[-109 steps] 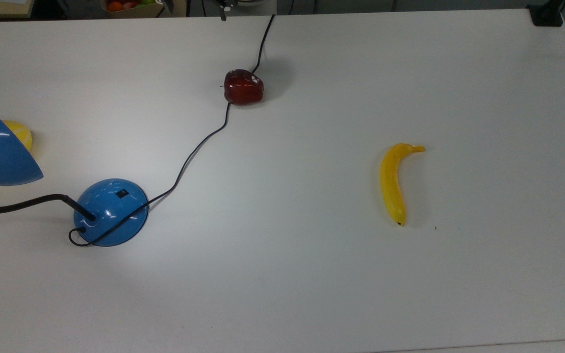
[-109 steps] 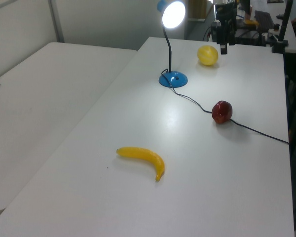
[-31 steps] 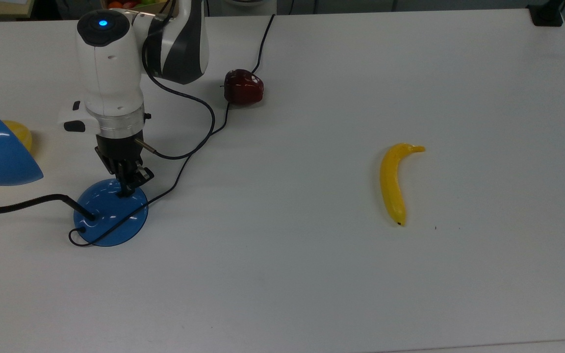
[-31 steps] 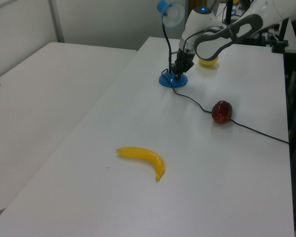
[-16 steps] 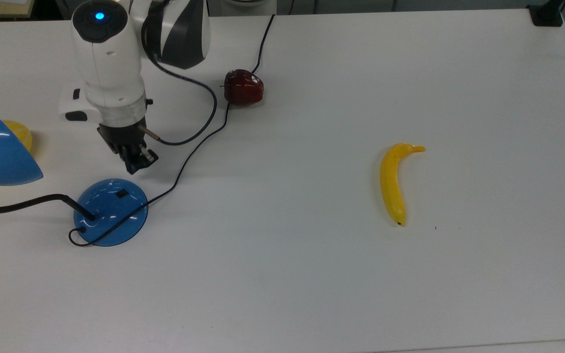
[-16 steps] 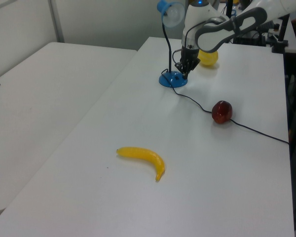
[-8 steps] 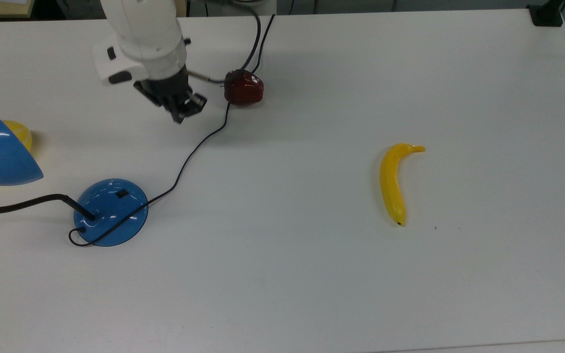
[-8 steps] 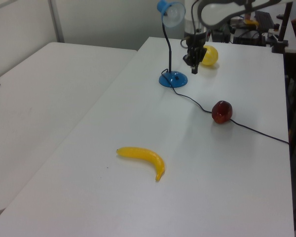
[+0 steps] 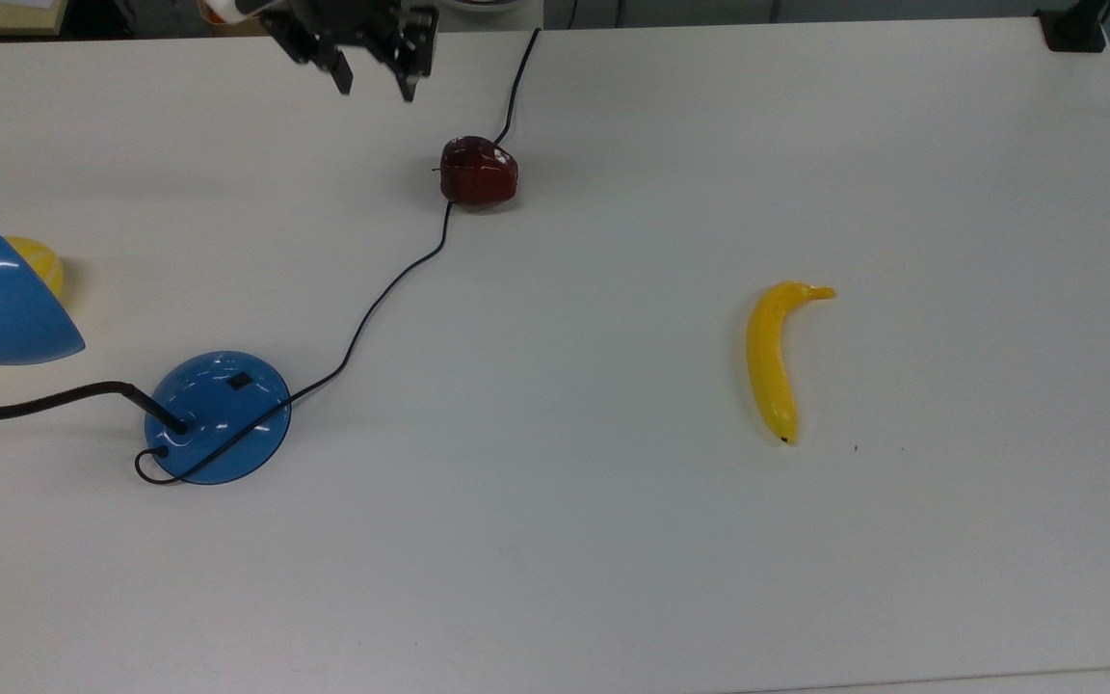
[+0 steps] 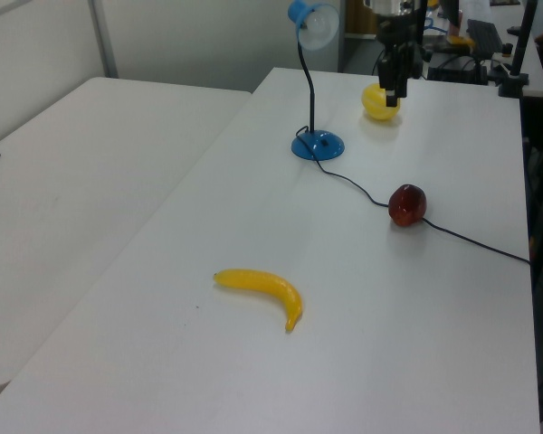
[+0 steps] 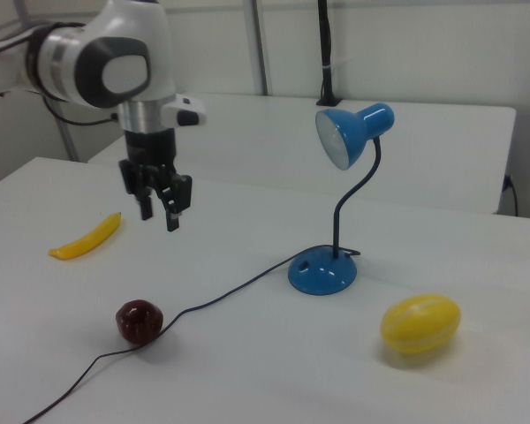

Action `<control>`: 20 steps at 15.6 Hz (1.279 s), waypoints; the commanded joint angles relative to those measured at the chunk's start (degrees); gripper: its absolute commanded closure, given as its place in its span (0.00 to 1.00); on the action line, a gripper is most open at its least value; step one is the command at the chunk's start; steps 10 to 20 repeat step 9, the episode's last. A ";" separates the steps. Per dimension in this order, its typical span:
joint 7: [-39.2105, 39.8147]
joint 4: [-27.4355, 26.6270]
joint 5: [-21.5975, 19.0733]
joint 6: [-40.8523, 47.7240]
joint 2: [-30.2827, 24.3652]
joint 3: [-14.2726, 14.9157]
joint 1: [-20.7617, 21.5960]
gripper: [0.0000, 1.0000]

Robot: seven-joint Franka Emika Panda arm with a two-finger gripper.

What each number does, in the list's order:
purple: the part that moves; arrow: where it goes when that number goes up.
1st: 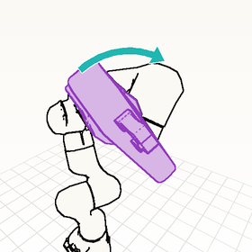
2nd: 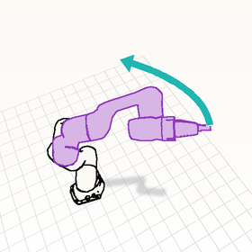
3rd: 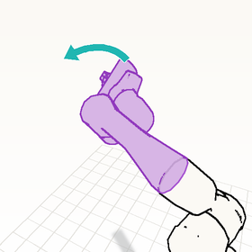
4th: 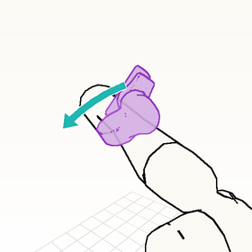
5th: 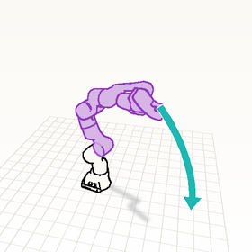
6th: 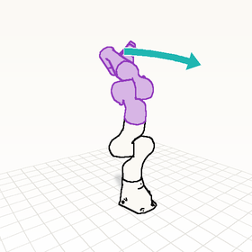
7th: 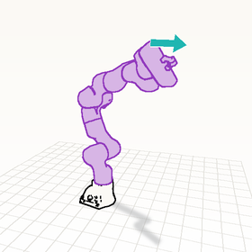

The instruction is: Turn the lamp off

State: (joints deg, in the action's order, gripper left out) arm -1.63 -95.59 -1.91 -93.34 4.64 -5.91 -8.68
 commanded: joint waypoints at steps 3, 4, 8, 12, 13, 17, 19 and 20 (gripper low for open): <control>3.21 -3.29 -1.17 3.43 -5.17 0.64 0.59 0.00; 3.12 -3.20 -1.17 3.52 -5.17 0.81 0.33 0.00; 2.95 -2.76 -1.17 3.87 -5.17 1.17 0.33 0.00; 2.95 -2.76 -1.17 3.87 -5.17 1.17 0.24 0.00; 2.95 -2.76 -1.17 3.87 -5.17 1.17 0.24 0.00; 2.95 -2.76 -1.17 3.87 -5.17 1.17 0.24 0.00; 2.95 -2.76 -1.17 3.87 -5.17 1.17 0.24 0.00; 2.95 -2.76 -1.17 3.87 -5.17 1.17 0.24 0.00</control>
